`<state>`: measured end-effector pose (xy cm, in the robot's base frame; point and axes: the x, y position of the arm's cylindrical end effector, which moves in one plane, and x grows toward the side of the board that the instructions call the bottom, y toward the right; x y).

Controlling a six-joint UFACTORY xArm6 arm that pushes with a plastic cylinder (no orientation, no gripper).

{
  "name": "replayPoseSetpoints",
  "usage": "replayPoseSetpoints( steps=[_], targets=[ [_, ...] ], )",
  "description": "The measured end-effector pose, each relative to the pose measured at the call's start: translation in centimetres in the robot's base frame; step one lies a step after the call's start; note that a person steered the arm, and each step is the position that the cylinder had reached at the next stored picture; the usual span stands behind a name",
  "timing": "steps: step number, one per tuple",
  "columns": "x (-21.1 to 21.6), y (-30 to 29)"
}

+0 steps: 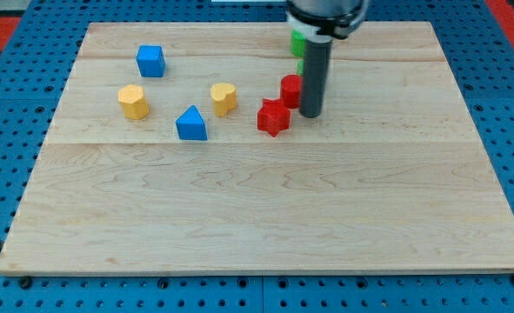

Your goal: Push the green circle to the top of the green star

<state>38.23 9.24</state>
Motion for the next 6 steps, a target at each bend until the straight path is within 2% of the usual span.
replayPoseSetpoints(
  steps=[1, 2, 3, 4, 5, 6],
  targets=[
    [-3.6, 4.6],
    [-6.3, -1.3],
    [-8.7, -2.6],
    [-9.3, 2.8],
    [-15.8, 4.7],
    [-16.8, -3.6]
  ],
)
